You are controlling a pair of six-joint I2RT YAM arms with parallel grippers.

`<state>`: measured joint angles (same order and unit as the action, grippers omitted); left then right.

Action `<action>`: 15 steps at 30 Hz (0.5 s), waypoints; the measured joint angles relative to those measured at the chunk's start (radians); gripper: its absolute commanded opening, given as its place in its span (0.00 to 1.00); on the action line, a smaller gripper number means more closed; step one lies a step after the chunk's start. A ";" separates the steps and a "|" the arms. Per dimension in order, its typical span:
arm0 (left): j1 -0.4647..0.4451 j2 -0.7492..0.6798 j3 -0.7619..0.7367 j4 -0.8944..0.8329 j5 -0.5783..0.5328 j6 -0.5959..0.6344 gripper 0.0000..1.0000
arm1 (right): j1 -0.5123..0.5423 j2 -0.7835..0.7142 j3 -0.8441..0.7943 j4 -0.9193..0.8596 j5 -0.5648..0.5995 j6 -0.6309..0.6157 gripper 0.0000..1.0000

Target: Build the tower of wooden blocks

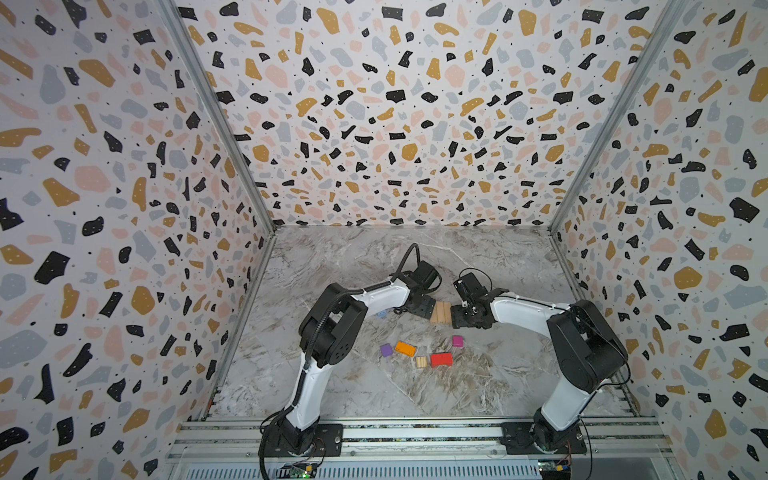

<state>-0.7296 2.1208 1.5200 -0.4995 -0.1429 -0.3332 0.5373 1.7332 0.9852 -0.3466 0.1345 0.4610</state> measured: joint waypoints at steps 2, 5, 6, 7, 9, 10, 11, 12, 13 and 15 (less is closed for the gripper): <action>0.000 0.001 0.001 -0.001 -0.002 0.000 0.94 | -0.006 0.000 0.002 -0.003 0.008 -0.002 0.71; 0.000 0.002 0.001 -0.002 -0.005 0.000 0.94 | -0.021 0.002 0.016 -0.021 0.014 -0.010 0.71; 0.000 0.002 0.001 -0.002 -0.006 0.000 0.94 | -0.028 0.003 0.024 -0.023 0.016 -0.014 0.71; 0.000 0.002 0.001 -0.002 -0.007 0.000 0.94 | -0.035 0.005 0.033 -0.027 0.016 -0.017 0.71; 0.000 0.002 0.001 -0.002 -0.009 0.000 0.94 | -0.044 0.008 0.052 -0.029 0.018 -0.022 0.72; 0.000 0.002 0.001 -0.002 -0.009 0.000 0.94 | -0.049 0.010 0.059 -0.029 0.019 -0.023 0.71; 0.000 0.002 0.001 -0.002 -0.010 0.000 0.94 | -0.052 0.013 0.067 -0.031 0.020 -0.025 0.71; 0.000 0.002 0.001 -0.002 -0.010 0.000 0.94 | -0.053 0.015 0.073 -0.031 0.020 -0.026 0.71; 0.000 0.002 0.001 -0.002 -0.012 0.000 0.94 | -0.053 0.019 0.079 -0.034 0.020 -0.027 0.71; 0.000 0.002 0.001 -0.002 -0.015 -0.001 0.95 | -0.053 0.022 0.085 -0.035 0.020 -0.029 0.71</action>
<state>-0.7292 2.1231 1.5211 -0.5014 -0.1581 -0.3344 0.4843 1.7550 1.0702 -0.3817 0.1543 0.4316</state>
